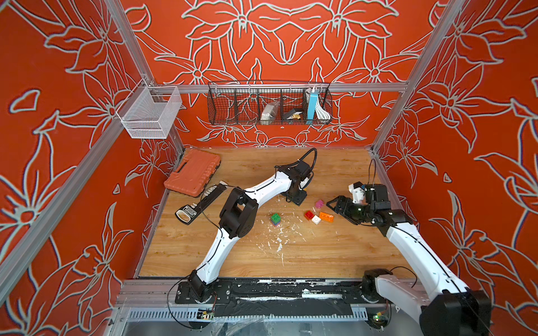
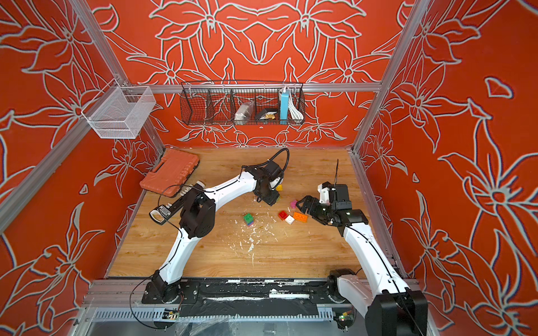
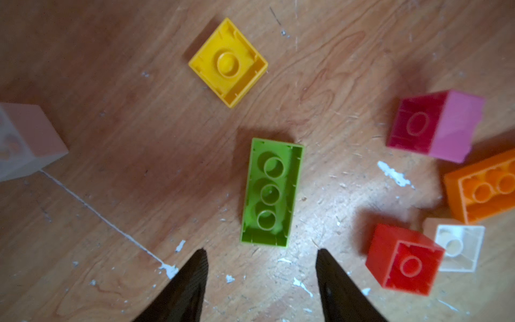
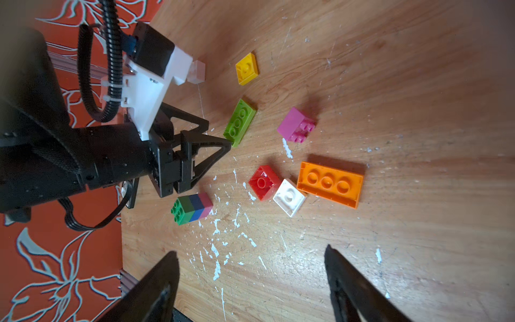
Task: Assemble the letter r with lego
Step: Pick up the lego brick from the center of the board.
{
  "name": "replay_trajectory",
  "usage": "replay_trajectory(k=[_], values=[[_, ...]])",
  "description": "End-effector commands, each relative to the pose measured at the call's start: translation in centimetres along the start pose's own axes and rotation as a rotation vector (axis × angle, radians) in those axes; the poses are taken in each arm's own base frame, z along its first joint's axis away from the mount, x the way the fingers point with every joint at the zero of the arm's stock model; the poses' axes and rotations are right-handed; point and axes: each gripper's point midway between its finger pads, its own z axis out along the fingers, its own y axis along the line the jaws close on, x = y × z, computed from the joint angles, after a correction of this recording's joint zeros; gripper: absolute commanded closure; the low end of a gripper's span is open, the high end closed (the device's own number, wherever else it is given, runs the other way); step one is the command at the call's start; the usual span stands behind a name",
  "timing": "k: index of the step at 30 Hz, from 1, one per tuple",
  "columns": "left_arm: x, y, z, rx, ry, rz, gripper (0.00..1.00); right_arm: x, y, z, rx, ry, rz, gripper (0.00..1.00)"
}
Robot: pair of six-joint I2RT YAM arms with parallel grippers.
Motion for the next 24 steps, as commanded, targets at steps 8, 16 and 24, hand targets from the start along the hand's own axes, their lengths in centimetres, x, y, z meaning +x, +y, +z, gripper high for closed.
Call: replay_trajectory(k=[8,16,24], values=[[-2.1,9.6,-2.8,-0.148,-0.038,-0.334,0.26,0.1,-1.5,-0.4,0.086,-0.009,0.015,0.13],[-2.8,10.0,-1.0,-0.115,-0.009,-0.293,0.24,0.1,-1.2,-0.1,0.067,0.007,0.012,0.13],[-5.0,4.2,-0.4,0.003,-0.064,-0.171,0.28,0.0,-1.8,0.3,0.092,0.011,0.042,0.12]])
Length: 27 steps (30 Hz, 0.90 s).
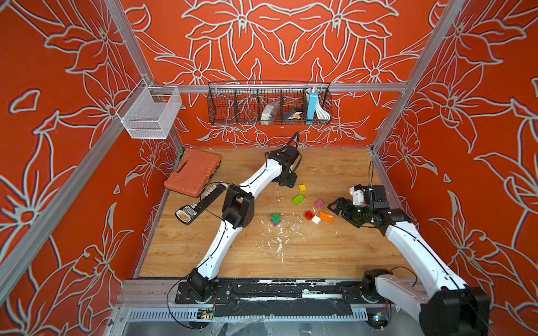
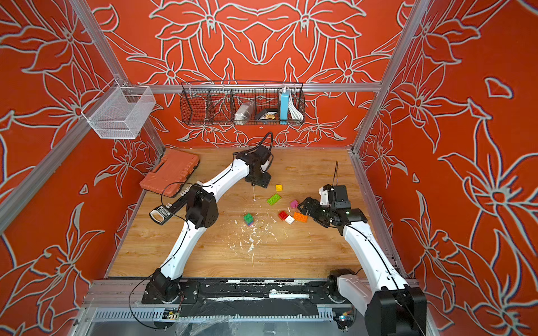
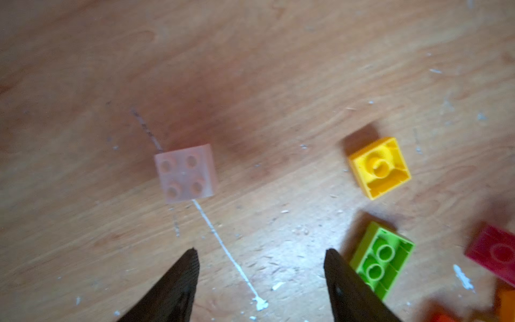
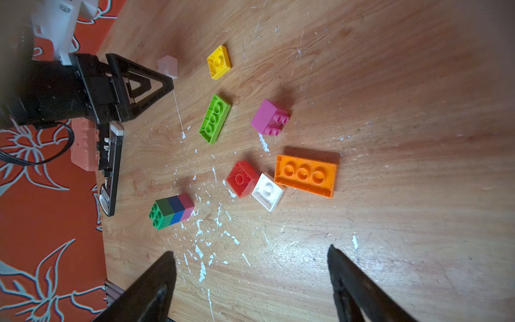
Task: Assemble the letter r with lego
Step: Pick up the lego brick from the center of the board.
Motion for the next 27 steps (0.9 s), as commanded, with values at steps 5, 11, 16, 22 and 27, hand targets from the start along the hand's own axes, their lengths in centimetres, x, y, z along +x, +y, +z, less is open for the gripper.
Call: replay_trajectory(k=[5,11,16,22,27], values=[[-0.7,-3.6,0.7,0.066,-0.029,-0.029,0.24,-0.4,-0.8,-0.1,0.051,-0.011,0.031,0.10],[-1.1,-4.9,1.5,0.074,-0.044,-0.106,0.19,-0.2,-1.4,0.0,0.079,-0.009,0.048,0.08],[-1.2,-5.9,2.7,0.082,-0.047,-0.137,0.19,-0.1,-1.6,0.1,0.086,-0.003,0.059,0.08],[-1.4,-7.0,3.9,0.091,-0.064,-0.148,0.19,0.1,-1.6,-0.1,0.086,0.000,0.052,0.08],[-1.1,-6.8,5.3,0.074,-0.057,-0.142,0.27,0.2,-1.6,0.0,0.083,0.005,0.052,0.08]])
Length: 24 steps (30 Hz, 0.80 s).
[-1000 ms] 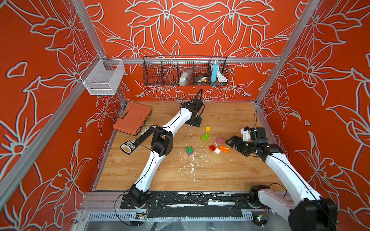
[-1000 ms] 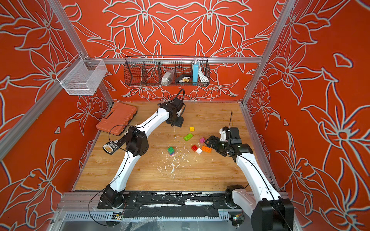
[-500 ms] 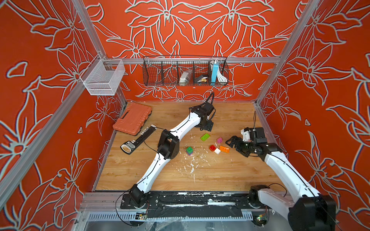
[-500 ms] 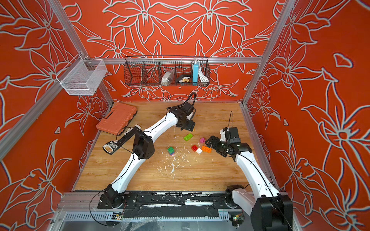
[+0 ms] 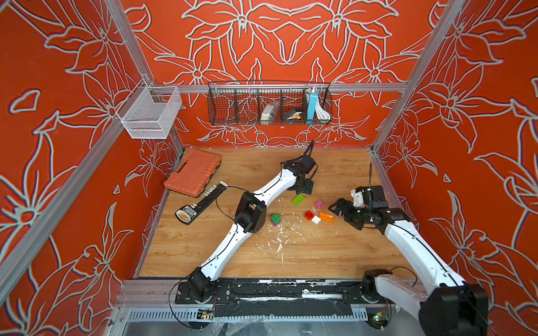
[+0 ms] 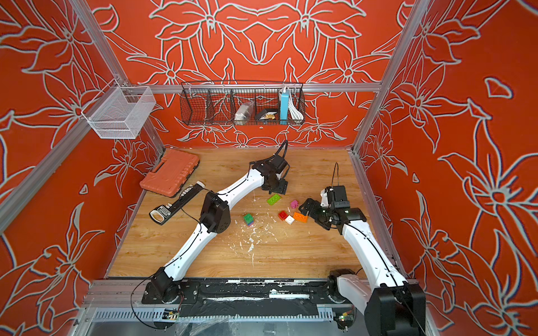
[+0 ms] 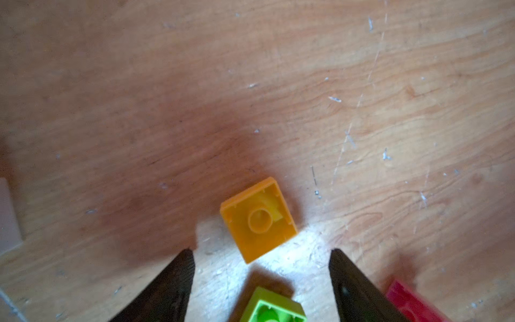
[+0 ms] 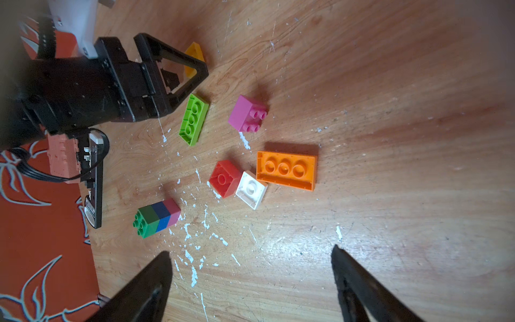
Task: Assemble the letter r with lego
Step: Pick up the lego brick from the center of the board.
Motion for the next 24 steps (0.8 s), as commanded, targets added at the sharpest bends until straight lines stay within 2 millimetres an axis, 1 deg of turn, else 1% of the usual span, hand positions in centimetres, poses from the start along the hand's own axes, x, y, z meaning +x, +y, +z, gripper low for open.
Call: replay_trajectory(k=[1,4,12,20,24], values=[[-0.8,-0.2,0.6,-0.004,-0.033,-0.004,0.29,-0.1,-0.2,-0.2,0.017,-0.003,0.005,0.08],[-0.5,-0.1,1.3,-0.009,-0.026,0.002,0.35,-0.1,-0.2,-0.2,0.013,0.000,0.004,0.08],[0.6,0.5,3.2,-0.040,0.004,0.016,0.43,0.0,-0.3,-0.2,0.018,0.001,0.001,0.08],[1.3,0.9,4.0,-0.063,0.022,0.033,0.50,0.1,-0.2,-0.2,0.012,-0.001,0.004,0.09],[1.7,1.1,4.3,-0.070,0.038,0.040,0.55,0.0,-0.3,-0.2,0.014,-0.004,0.002,0.09]])
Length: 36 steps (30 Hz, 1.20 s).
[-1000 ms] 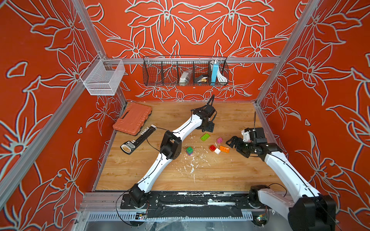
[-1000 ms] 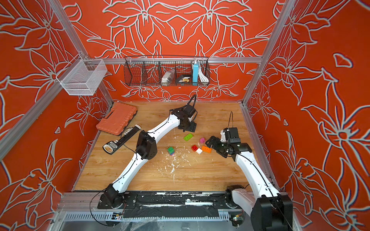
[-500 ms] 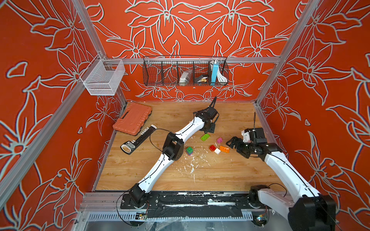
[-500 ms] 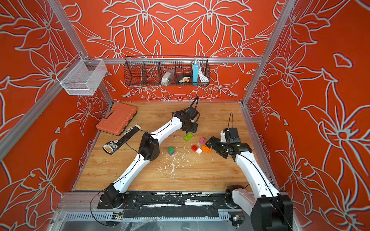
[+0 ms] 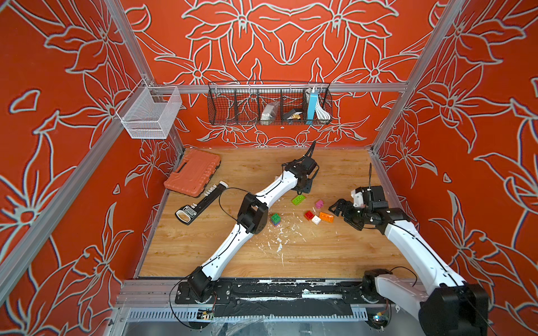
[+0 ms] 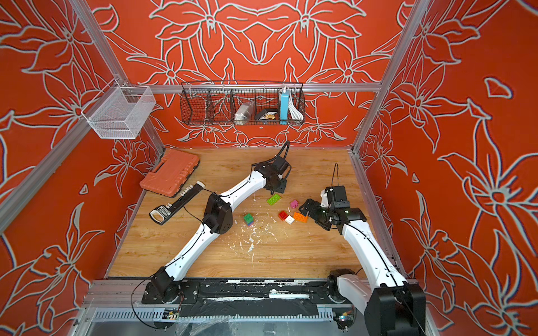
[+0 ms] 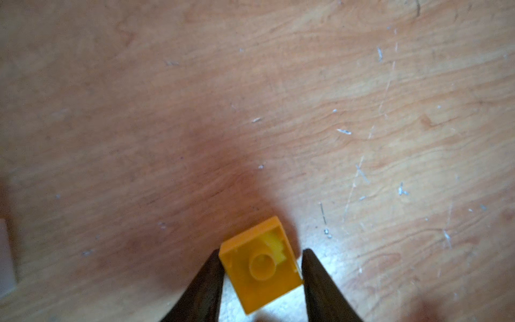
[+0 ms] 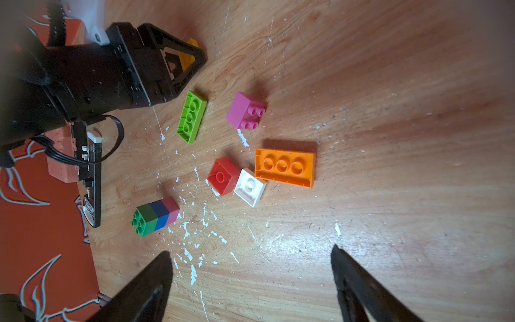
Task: Assemble the letter r with lego
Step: Pick up the lego brick from the center of the board.
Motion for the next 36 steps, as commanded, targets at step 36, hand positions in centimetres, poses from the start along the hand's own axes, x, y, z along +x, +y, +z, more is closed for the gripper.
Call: replay_trajectory(k=[36], values=[[-4.2,-0.6,-37.6,0.535,-0.667,0.340,0.84,-5.4,18.9,-8.5,-0.604,-0.166,-0.196,0.10]])
